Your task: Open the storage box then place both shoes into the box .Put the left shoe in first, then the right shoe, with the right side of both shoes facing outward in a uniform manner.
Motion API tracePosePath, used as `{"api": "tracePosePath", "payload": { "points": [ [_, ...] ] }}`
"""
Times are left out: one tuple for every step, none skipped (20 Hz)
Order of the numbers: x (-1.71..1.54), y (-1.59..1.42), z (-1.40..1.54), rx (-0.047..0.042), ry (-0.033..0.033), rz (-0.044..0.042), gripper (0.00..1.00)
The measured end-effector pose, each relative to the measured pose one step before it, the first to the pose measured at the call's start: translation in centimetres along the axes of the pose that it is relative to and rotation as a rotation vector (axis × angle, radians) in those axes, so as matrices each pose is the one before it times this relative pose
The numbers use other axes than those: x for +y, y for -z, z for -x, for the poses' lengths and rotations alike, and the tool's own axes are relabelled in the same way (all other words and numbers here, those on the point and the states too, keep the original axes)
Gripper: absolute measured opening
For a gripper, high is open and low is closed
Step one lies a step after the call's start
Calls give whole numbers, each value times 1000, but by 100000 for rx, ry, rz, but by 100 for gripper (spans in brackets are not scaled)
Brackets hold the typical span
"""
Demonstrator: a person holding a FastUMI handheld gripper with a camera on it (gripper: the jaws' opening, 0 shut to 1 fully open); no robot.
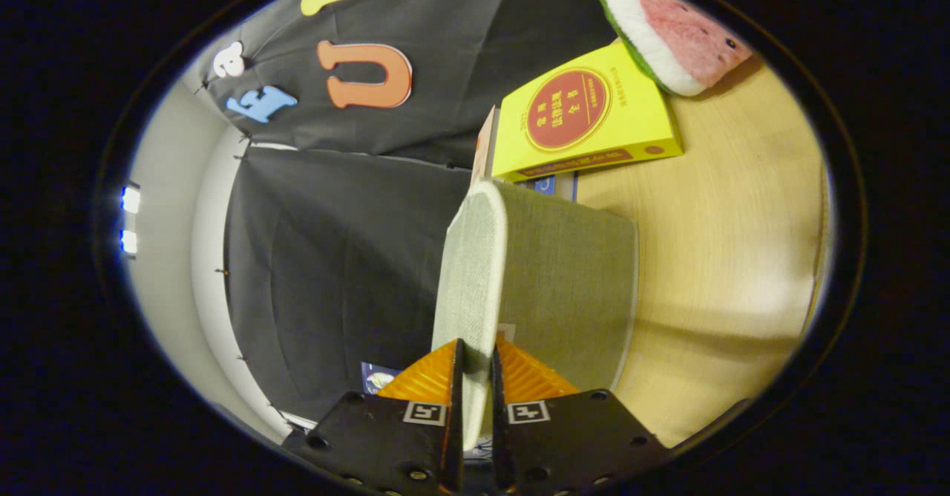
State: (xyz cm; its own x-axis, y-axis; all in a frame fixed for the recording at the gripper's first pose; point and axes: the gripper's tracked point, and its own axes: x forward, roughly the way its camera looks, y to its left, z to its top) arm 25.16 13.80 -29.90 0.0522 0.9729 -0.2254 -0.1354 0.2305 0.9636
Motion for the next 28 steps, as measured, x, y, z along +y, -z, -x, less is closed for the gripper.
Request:
{"api": "tracePosePath", "payload": {
  "points": [
    [11, 60, 54, -25, 3240, 1556, 5],
    [252, 368, -40, 832, 3189, 2182, 5],
    [122, 52, -46, 134, 3425, 1265, 5],
    [317, -53, 109, -1186, 3617, 1222, 5],
    [327, -1124, 479, -644, 3346, -517, 5],
    [392, 986, -125, -2562, 3992, 1076, 0],
    [435, 169, 83, -1311, 3805, 1287, 0],
    [684, 15, -79, -1381, 3410, 347, 0],
    [816, -32, 249, -1252, 2357, -447, 0],
    [1174, -167, 371, -2284, 1523, -623, 0],
    [1281, -303, 366, -2837, 1115, -205, 0],
    [1574, -7, 450, -2179, 121, 336, 0],
    [1522, -48, 132, -1635, 796, 366, 0],
    [1328, 206, 35, -722, 1198, 296, 0],
    [1460, 108, -43, -958, 1244, 466, 0],
    [1396, 30, -198, -1256, 1663, 102, 0],
    [1553, -138, -288, -1051, 677, 359, 0],
    [1689, 283, -68, -1166, 852, 437, 0],
    [1498, -49, -483, -1392, 1118, 580, 0],
    [1292, 94, -456, -1014, 1663, 300, 0],
    [1347, -157, -710, -866, 1121, -183, 0],
    [1308, -59, -966, -1149, 718, -804, 0],
    [1272, -18, -1012, -14, 40, -628, 1],
    [1011, -114, -1033, -151, 897, -95, 2],
    [1304, 638, -1514, 2009, -1344, 1179, 8],
    [1153, 372, -528, 1594, -476, 1256, 9],
    [810, 391, -1614, 802, 1054, 1067, 8],
    [726, 187, -957, 760, 996, 1309, 13]
  ]
}}
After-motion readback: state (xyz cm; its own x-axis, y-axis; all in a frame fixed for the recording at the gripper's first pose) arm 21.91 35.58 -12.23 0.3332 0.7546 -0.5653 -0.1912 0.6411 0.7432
